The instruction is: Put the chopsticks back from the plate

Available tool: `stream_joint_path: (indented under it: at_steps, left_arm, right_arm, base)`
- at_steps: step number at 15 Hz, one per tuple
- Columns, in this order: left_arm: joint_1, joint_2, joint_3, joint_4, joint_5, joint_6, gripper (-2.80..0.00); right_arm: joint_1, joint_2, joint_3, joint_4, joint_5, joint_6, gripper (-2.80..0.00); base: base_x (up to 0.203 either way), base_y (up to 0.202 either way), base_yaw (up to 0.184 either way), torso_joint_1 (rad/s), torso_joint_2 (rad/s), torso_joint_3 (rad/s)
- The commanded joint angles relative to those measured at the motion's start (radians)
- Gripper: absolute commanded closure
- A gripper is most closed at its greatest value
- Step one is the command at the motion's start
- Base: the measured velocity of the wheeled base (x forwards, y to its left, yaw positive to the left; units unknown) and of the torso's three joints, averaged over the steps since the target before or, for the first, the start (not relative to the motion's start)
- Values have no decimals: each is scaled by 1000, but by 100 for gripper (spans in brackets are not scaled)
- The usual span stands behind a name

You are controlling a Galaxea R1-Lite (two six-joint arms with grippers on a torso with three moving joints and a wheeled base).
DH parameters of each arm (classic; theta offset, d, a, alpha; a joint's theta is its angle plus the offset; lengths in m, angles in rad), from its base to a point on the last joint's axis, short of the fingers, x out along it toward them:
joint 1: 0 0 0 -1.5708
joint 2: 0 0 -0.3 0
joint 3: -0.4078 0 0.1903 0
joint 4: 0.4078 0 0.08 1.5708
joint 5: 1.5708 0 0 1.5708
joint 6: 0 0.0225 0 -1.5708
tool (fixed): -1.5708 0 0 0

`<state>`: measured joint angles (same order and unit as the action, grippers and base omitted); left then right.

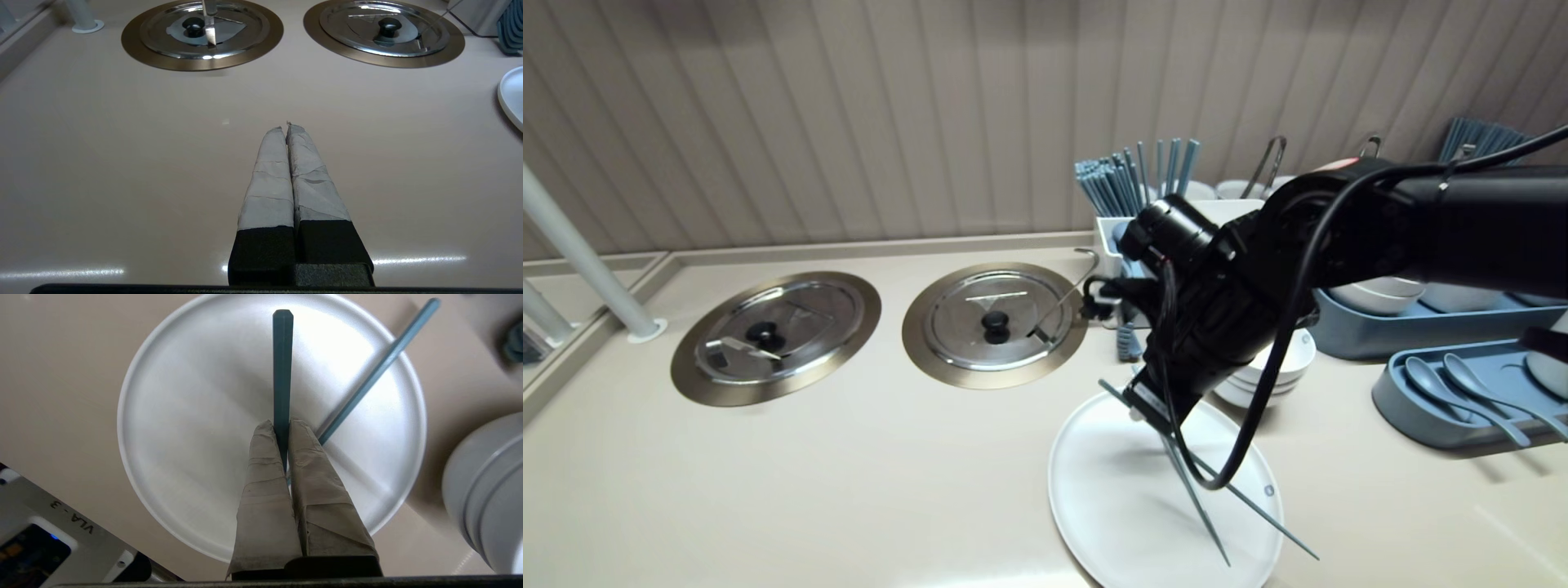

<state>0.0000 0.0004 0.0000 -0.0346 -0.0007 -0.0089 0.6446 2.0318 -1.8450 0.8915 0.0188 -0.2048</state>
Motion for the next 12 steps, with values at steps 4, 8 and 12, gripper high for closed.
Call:
stream_joint_path:
  at_steps: [4, 8, 12]
  left_arm:
    - [0, 0, 8, -1, 1, 0, 0]
    - [0, 0, 8, -1, -1, 0, 0]
    - [0, 0, 8, -1, 1, 0, 0]
  right_arm:
    - [-106, -128, -122, -12, 13, 178, 0]
    - [-191, -183, -123, -237, -8, 272, 0]
    - [-224, -203, -122, -418, -65, 377, 0]
  base:
    - [0, 0, 0, 0, 0, 0]
    - [0, 0, 0, 0, 0, 0]
    - [0, 0, 0, 0, 0, 0]
